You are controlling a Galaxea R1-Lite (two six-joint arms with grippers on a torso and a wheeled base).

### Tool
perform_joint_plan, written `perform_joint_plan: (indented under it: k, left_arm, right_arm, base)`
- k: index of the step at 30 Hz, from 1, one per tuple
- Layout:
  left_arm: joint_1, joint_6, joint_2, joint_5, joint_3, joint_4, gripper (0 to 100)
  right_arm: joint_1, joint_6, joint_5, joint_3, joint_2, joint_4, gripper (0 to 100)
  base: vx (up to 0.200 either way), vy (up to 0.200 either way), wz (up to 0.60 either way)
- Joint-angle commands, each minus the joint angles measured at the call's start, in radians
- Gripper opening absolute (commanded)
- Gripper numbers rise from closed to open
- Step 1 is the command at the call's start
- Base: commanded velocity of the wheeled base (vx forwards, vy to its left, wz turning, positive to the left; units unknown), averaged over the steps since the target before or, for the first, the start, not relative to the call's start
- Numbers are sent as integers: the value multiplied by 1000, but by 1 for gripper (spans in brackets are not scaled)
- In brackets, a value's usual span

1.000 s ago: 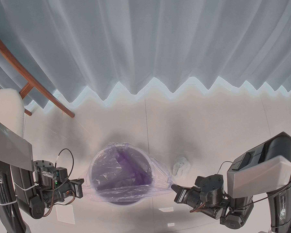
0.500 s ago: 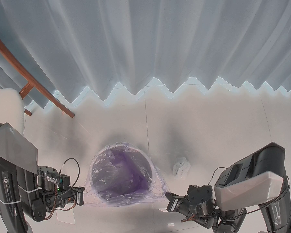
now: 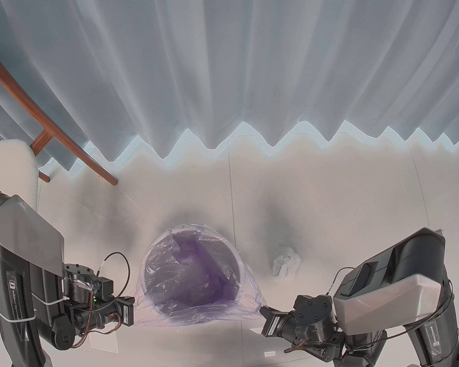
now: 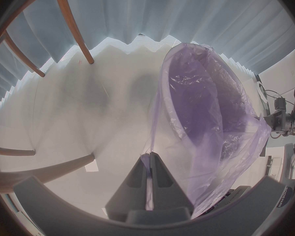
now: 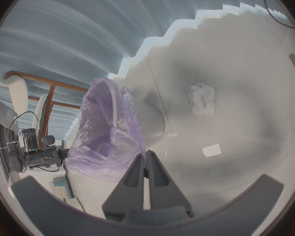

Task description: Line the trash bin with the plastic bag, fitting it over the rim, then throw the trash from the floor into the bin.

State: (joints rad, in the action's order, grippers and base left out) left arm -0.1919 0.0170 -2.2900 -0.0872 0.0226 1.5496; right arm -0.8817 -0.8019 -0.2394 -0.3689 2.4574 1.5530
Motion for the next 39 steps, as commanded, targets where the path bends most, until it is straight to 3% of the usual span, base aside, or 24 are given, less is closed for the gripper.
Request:
perform_joint_plan:
  k: [1, 2, 3, 16, 21, 28, 30, 33, 34, 35, 39]
  left_arm:
    - [-1, 0, -3, 0, -4, 0, 100]
    - [-3, 0, -3, 0, -3, 0, 100]
    - [-3, 1, -5, 0, -1, 0, 100]
    - [0, 3, 127, 23, -23, 0, 100]
    - [9, 4, 250, 21, -23, -2, 100]
    - [5, 11, 561, 18, -23, -25, 100]
    - [-1, 12, 664, 18, -23, -108, 100]
    - [2, 15, 817, 17, -23, -352, 100]
    - [3, 14, 824, 17, -23, -364, 100]
    - [-3, 9, 914, 15, -23, -480, 100]
    - [-70, 20, 1092, -28, 20, -586, 100]
  right_arm:
    - [0, -2, 0, -2, 5, 18, 0]
    - [-2, -3, 0, -4, 5, 18, 0]
    - [-2, -2, 0, -1, 6, 18, 100]
    - [-37, -25, -12, 58, -77, 18, 100]
    - [-59, -22, -9, 119, -130, 18, 100]
    - [-74, -20, -5, 180, -270, 18, 100]
    - [-91, -20, -5, 189, -290, 18, 100]
    - [-99, -17, -5, 193, -291, 18, 100]
    - [-99, -17, -5, 193, -291, 18, 100]
    - [-100, -11, -5, 193, -301, 18, 100]
    - [-100, 13, -5, 186, -390, 18, 100]
  base:
    - [0, 0, 0]
    - [0, 0, 0]
    - [0, 0, 0]
    - [0, 0, 0]
    - [0, 0, 0]
    - [0, 0, 0]
    - [0, 0, 0]
    - [0, 0, 0]
    - [0, 0, 0]
    - [0, 0, 0]
    - [0, 0, 0]
